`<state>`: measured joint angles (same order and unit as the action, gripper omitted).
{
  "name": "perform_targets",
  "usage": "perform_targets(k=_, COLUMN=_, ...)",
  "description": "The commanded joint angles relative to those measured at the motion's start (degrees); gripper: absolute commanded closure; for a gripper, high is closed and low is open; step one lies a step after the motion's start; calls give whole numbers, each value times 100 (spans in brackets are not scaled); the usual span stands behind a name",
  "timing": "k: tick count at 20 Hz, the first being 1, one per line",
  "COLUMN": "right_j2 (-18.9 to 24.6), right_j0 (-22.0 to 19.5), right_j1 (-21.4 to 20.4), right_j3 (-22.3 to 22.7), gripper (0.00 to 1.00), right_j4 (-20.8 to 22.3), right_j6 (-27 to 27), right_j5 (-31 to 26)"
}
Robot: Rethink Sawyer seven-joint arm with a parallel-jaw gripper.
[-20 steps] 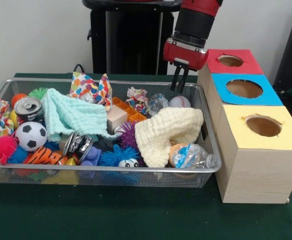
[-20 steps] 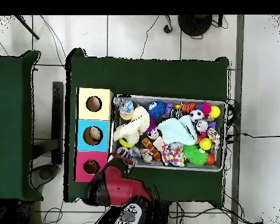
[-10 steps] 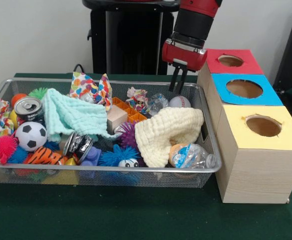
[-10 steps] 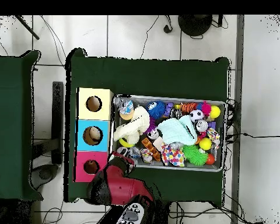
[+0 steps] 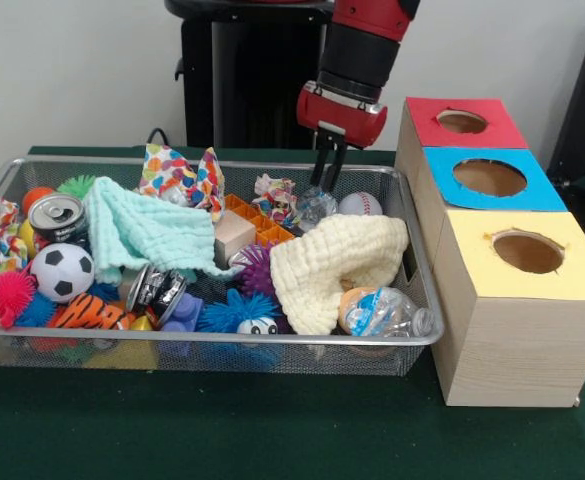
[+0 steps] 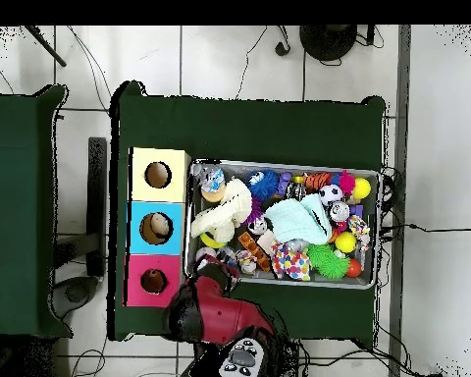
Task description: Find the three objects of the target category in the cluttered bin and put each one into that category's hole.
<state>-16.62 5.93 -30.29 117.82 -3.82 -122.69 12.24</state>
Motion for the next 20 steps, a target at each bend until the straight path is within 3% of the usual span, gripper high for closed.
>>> perform_targets(k=1, right_j2=554, right_j0=-288, right_j1=119, right_j3=-353, gripper=100, right_j4=305, right_j6=-558, right_j5=111)
perform_targets(k=6, right_j2=512, right_j0=-551, right_j1=-85, right_j3=-295, gripper=100, right_j4=628, right_j6=-396, right_j5=-20)
perform_targets(k=9, right_j2=597, right_j0=-832, right_j1=-49, right_j3=-484, gripper=100, right_j4=895, right_j6=-291, right_j5=23)
perform_targets(k=14, right_j2=634, right_j0=-1152, right_j1=103, right_j3=-766, gripper=100, right_j4=1276, right_j6=-328, right_j5=464)
perform_targets(k=15, right_j2=656, right_j0=-1210, right_j1=118, right_j3=-784, gripper=0, right_j4=1350, right_j6=-366, right_j5=571)
perform_targets(k=20, right_j2=575, right_j0=-1274, right_j1=244, right_j3=-1065, gripper=0, right_j4=1389, right_j6=-386, right_j5=698)
